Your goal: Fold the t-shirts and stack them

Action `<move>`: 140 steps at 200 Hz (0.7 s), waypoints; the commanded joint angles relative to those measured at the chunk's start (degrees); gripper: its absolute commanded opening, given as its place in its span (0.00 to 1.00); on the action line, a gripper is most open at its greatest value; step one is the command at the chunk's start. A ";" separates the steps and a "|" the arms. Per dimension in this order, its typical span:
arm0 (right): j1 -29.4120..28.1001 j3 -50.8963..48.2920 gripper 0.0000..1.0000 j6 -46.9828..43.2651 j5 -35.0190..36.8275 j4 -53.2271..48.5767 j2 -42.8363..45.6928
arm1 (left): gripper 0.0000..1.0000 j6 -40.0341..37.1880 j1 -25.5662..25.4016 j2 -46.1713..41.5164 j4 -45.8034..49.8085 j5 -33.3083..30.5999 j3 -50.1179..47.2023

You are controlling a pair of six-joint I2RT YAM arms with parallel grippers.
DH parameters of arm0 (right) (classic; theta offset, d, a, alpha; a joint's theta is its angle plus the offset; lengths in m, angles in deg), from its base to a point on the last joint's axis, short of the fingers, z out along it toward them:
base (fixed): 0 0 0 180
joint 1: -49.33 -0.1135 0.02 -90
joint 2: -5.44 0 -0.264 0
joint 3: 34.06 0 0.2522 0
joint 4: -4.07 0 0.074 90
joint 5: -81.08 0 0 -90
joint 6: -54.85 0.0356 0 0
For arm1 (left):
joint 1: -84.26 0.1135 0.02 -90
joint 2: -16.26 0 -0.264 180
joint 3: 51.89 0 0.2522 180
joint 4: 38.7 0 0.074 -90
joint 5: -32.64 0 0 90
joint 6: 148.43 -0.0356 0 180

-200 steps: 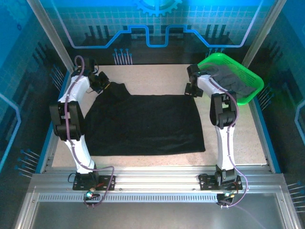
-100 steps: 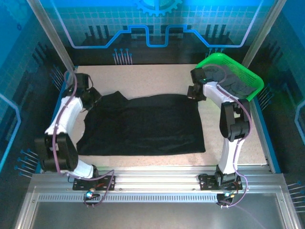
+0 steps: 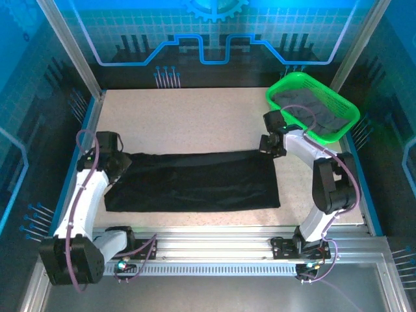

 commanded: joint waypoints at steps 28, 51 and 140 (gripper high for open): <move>-0.93 -5.86 0.00 1.78 0.89 -1.36 6.17 | 0.00 2.46 -0.08 -4.37 5.43 -2.74 -2.76; -1.09 -7.15 0.00 2.15 0.93 -2.10 7.79 | 0.00 3.47 0.00 -5.90 7.38 -3.38 -3.37; 0.76 -13.36 0.40 12.69 -3.40 -7.52 18.24 | 0.00 6.06 -0.08 -5.09 8.69 -1.31 -8.61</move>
